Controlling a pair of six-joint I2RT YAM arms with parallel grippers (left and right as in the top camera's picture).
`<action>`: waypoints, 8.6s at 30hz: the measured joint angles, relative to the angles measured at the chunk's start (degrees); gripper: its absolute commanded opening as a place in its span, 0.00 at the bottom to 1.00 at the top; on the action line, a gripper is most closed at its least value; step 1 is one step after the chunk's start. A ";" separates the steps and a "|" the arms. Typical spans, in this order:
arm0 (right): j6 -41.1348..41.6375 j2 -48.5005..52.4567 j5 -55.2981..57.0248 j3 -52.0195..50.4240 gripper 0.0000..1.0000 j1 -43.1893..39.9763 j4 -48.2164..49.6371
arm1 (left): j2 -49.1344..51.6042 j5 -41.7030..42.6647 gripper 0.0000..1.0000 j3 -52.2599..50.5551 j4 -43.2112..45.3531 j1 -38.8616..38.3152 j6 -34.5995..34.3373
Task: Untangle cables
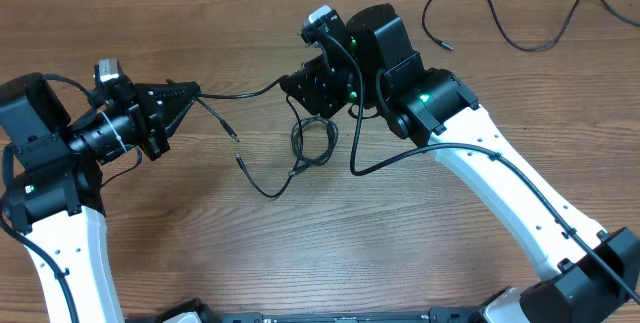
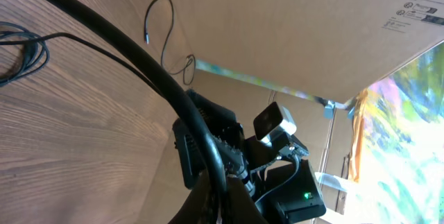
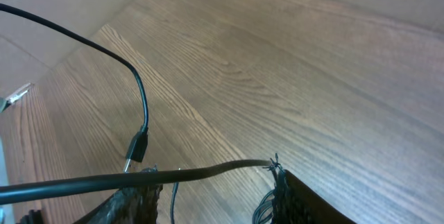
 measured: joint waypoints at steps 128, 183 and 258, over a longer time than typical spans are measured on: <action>29.66 -4.81 -4.70 14.51 0.04 -17.16 -17.97 | 0.00 -18.75 0.06 0.02 -15.06 -22.91 44.87; 26.05 -9.92 14.60 9.97 0.04 -14.47 -28.15 | 0.00 -33.75 1.00 0.02 -19.06 -22.91 37.24; 19.54 8.50 15.10 20.65 0.04 -53.42 -36.22 | 13.57 -37.40 0.96 0.00 -23.67 -30.53 40.59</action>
